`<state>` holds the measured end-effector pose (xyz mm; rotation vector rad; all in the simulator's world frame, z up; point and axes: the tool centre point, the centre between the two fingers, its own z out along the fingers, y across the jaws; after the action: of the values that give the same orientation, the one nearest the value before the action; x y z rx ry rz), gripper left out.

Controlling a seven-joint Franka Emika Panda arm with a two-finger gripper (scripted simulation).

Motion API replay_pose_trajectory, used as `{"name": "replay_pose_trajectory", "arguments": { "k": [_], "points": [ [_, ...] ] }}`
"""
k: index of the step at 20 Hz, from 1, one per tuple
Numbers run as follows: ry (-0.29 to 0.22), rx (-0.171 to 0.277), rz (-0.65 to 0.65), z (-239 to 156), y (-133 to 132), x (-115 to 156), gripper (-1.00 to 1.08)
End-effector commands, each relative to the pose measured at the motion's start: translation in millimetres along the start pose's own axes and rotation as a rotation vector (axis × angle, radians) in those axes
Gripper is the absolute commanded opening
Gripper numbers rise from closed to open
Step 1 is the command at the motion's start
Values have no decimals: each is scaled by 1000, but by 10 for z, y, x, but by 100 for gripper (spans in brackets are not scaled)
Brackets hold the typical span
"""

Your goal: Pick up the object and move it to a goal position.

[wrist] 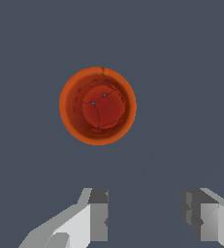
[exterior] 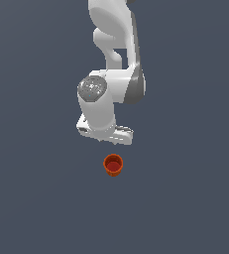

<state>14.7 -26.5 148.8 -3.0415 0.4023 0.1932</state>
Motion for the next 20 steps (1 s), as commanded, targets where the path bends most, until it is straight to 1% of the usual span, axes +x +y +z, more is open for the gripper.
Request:
{"name": "replay_pose_trajectory", "arguments": {
  "k": [1, 12, 20],
  "points": [
    [-45, 31, 76, 69, 18, 54, 28],
    [-290, 197, 418, 370, 30, 272, 28],
    [-482, 314, 612, 505, 14, 378, 28]
  ]
}}
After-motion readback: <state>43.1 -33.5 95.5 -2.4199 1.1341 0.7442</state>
